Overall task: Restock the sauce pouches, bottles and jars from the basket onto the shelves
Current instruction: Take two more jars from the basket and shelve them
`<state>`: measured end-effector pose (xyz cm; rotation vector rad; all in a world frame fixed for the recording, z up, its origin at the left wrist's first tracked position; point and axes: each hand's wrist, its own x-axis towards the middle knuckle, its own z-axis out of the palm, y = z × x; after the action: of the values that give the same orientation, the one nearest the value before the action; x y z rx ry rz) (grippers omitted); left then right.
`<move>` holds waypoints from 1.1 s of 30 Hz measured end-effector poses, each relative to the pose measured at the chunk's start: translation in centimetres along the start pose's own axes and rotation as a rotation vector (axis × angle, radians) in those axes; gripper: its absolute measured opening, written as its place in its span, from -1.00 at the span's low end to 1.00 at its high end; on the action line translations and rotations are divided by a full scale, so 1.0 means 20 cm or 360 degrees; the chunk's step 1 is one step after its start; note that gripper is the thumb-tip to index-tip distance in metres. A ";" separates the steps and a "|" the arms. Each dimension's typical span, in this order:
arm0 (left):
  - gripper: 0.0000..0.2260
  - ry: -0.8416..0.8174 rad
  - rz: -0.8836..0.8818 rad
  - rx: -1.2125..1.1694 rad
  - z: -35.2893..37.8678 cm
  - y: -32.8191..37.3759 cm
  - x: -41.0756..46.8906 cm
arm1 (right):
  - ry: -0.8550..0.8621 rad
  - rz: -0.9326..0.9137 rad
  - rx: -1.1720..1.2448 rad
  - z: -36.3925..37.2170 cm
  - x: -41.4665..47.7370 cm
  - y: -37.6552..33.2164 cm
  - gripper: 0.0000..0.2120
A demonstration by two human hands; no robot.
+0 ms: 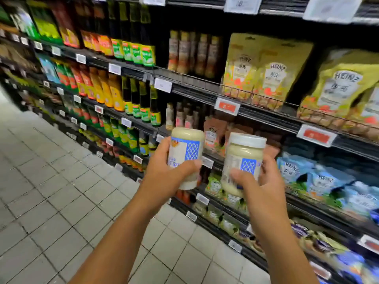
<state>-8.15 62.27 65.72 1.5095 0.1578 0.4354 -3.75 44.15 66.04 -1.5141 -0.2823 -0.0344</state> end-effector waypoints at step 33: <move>-0.57 0.0160 0.0338 0.0039 -0.57 0.16 1.18 | -0.0368 -0.0216 0.0088 0.85 1.08 -0.11 -0.45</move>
<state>8.60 81.70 71.91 1.5354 0.0815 0.6821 14.01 64.11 73.22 -1.4427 -0.5669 0.0412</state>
